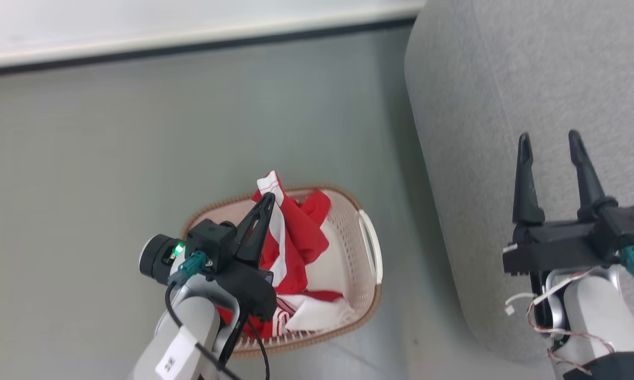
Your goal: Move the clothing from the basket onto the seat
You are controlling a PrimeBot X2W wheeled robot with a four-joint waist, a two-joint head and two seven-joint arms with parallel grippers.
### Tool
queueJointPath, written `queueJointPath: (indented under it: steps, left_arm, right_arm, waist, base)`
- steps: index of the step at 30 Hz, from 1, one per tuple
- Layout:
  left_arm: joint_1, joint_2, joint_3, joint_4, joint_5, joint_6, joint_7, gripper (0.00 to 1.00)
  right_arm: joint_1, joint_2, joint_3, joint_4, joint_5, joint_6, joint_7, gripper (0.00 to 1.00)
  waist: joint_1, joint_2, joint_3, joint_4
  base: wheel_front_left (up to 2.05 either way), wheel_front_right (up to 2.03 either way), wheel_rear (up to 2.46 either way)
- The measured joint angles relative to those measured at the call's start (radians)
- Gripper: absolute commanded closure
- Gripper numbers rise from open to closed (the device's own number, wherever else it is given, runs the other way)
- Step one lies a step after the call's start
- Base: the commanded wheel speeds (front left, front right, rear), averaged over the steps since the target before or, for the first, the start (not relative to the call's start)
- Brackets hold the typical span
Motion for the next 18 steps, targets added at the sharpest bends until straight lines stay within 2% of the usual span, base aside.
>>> queueJointPath:
  steps: [3, 4, 5, 6, 13, 18]
  left_arm:
    - [0.030, 0.000, 0.005, -0.047, 0.000, 0.005, 0.000, 1.00]
    - [0.041, 0.000, 0.006, -0.061, -0.001, 0.009, 0.000, 0.97]
    - [0.054, 0.000, 0.007, -0.076, -0.004, 0.009, 0.000, 0.57]
    - [0.067, 0.000, 0.007, -0.089, -0.007, 0.012, 0.000, 0.01]
    - [0.153, 0.000, 0.021, -0.160, -0.017, 0.033, -0.003, 0.00]
    - [0.233, 0.000, 0.076, -0.192, -0.026, 0.062, -0.003, 0.00]
  right_arm:
    - [0.023, 0.002, 0.000, 0.006, 0.000, 0.001, 0.000, 0.00]
    - [0.032, 0.003, 0.000, 0.008, 0.000, 0.001, 0.000, 0.00]
    - [0.039, 0.003, 0.000, 0.013, 0.000, 0.004, 0.000, 0.00]
    - [0.047, 0.003, 0.000, 0.017, 0.000, 0.005, 0.000, 0.00]
    - [0.118, 0.002, -0.002, 0.037, 0.000, 0.009, 0.000, 0.00]
    - [0.161, 0.001, -0.002, 0.040, 0.000, 0.016, 0.000, 0.00]
  waist:
    - [0.0000, 0.0000, -0.045, 0.006]
    - [0.0000, 0.0000, -0.060, 0.007]
    - [0.0000, 0.0000, -0.075, 0.009]
    - [0.0000, 0.0000, -0.090, 0.010]
    - [-0.0001, -0.0001, -0.197, 0.011]
    - [0.0000, 0.0000, -0.271, 0.010]
  base:
    - [0.00, 0.00, 0.00]
    - [0.00, 0.00, 0.00]
    - [0.00, 0.00, 0.00]
    - [0.00, 0.00, 0.00]
    - [0.00, 0.00, 0.00]
    - [0.00, 0.00, 0.00]
